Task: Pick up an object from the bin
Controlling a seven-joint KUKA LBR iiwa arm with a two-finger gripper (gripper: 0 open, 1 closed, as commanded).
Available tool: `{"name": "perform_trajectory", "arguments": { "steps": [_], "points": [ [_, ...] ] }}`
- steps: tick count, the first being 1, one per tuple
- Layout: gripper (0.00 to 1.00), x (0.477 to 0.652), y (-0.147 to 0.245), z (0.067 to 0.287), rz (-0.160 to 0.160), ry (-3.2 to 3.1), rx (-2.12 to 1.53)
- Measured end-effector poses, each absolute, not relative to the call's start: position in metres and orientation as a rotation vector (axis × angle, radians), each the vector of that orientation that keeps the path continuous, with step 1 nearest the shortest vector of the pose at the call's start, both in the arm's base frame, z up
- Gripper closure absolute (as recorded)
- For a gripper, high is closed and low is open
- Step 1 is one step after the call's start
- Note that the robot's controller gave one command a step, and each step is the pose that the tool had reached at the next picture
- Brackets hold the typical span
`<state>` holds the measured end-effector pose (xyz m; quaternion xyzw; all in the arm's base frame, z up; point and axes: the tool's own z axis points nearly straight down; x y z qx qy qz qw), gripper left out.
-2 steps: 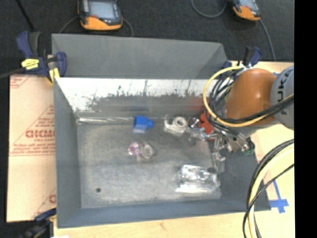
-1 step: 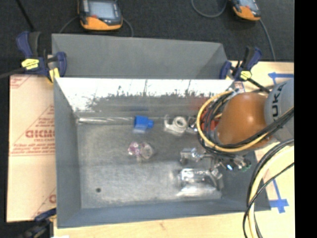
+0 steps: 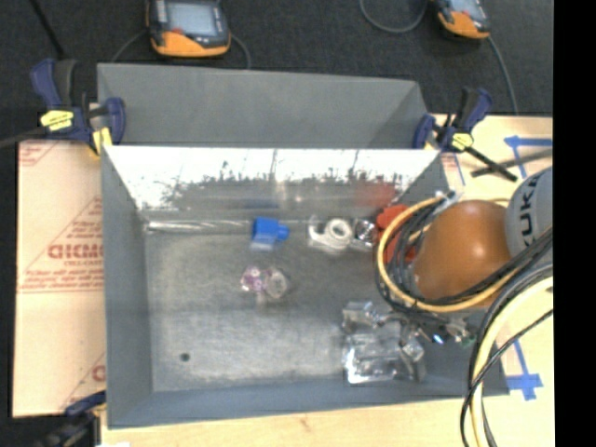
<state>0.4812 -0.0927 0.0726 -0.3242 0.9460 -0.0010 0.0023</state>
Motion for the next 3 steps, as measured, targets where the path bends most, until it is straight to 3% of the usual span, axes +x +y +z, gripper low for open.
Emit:
{"name": "perform_trajectory", "arguments": {
  "steps": [1,2,3],
  "points": [
    [1.0,0.485,-0.094,0.074,-0.012,2.955,-1.018],
    [1.0,0.512,-0.1,0.149,-0.009,2.987,-0.94],
    [1.0,0.506,-0.096,0.279,-0.009,2.975,-0.983]
  ]
}}
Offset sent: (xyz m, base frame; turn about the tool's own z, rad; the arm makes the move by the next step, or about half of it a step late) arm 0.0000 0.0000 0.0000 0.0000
